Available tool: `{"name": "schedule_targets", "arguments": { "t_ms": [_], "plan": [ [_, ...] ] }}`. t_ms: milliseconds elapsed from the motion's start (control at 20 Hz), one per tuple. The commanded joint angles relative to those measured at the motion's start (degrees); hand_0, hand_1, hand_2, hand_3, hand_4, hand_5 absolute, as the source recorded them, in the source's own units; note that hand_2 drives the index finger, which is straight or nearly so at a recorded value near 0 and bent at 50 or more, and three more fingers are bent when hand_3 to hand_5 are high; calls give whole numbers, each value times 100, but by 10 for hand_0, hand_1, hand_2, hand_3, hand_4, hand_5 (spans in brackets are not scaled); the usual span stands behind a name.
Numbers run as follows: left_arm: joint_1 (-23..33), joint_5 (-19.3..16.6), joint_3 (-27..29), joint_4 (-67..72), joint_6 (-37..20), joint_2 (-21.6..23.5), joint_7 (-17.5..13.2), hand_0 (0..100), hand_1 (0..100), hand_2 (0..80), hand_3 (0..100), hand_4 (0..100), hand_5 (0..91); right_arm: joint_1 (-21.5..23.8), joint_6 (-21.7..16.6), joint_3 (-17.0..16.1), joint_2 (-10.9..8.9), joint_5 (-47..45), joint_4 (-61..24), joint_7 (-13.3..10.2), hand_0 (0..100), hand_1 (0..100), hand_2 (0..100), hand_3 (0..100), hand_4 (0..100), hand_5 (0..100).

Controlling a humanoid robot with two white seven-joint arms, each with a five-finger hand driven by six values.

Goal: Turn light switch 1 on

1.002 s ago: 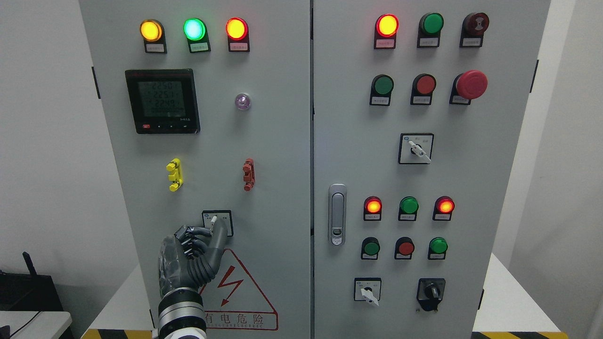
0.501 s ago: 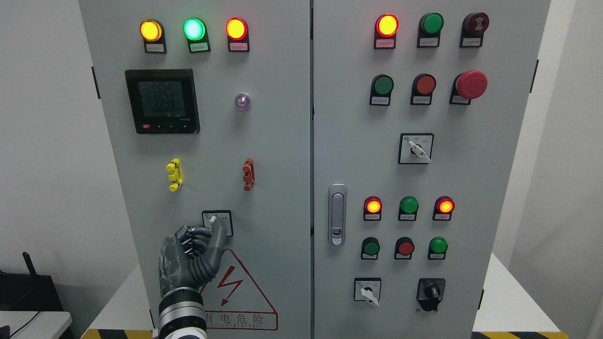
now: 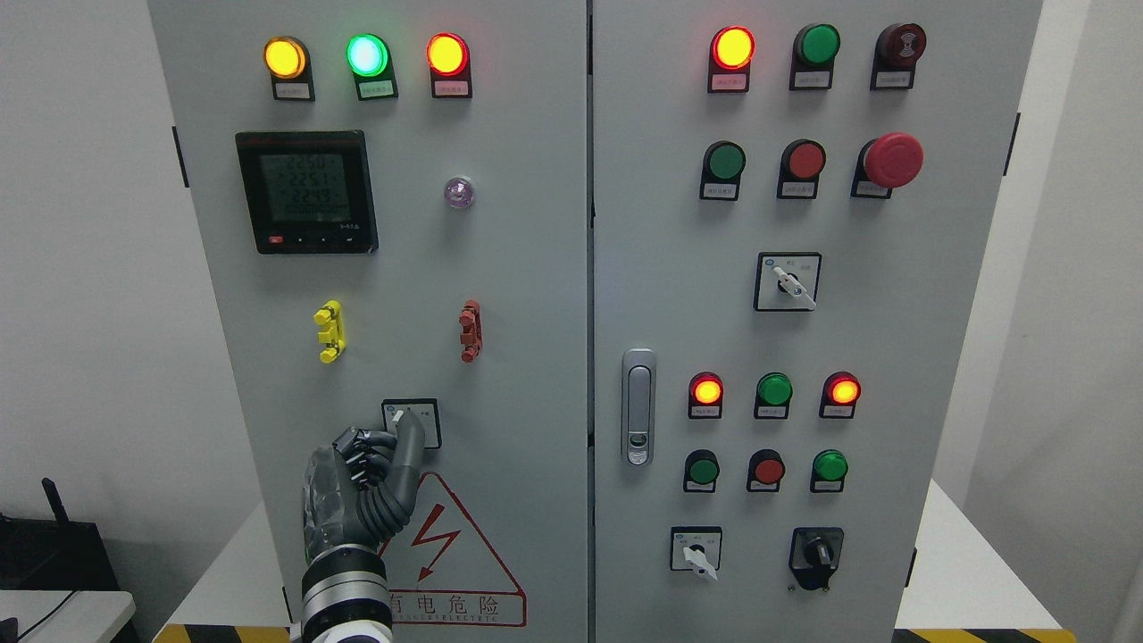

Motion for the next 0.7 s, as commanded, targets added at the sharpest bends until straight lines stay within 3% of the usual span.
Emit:
{"name": "schedule_targets", "arguments": {
  "t_ms": [0,251,451,651],
  "plan": [
    [0,16,-10,0,-26,0,-15,536,363,642,956,957,861,0,1,97,-5,-141,0,4,120,389,0,0,0,0],
    [0,24,-62,0,-26,0,-15,552,343,662,971,961,861,0,1,97,-5,-141,0,4,120,389,0,0,0,0],
    [0,33,-62,0,-35,0,-24,564,238,673,972,963,861,0,1,97,-5,-141,0,4,120,389,0,0,0,0],
    [-18,33,-62,0,-44,0,-33,477,208,675,975,964,861,0,1,97,4,-141,0,4,120,389,0,0,0,0]
  ]
}}
